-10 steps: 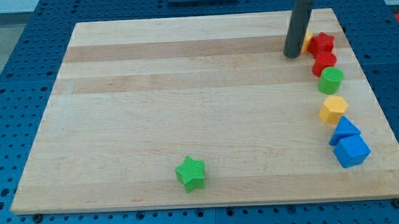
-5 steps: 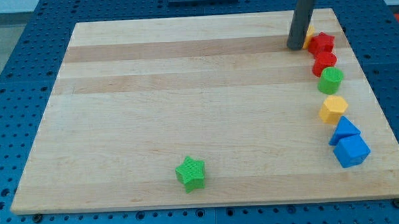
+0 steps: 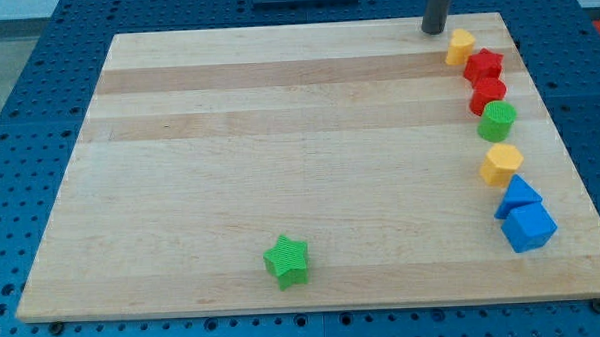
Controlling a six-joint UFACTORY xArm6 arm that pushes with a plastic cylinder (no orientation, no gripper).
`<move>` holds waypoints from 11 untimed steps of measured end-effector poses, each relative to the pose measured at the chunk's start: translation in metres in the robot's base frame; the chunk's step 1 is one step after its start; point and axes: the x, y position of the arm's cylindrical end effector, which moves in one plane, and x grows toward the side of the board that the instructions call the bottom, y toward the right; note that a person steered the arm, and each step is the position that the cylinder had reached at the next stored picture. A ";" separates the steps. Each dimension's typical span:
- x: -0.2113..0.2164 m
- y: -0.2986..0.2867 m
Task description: Move the yellow heart to the top of the red star
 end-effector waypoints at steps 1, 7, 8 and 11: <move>-0.002 0.009; 0.109 -0.013; 0.087 0.000; 0.068 0.018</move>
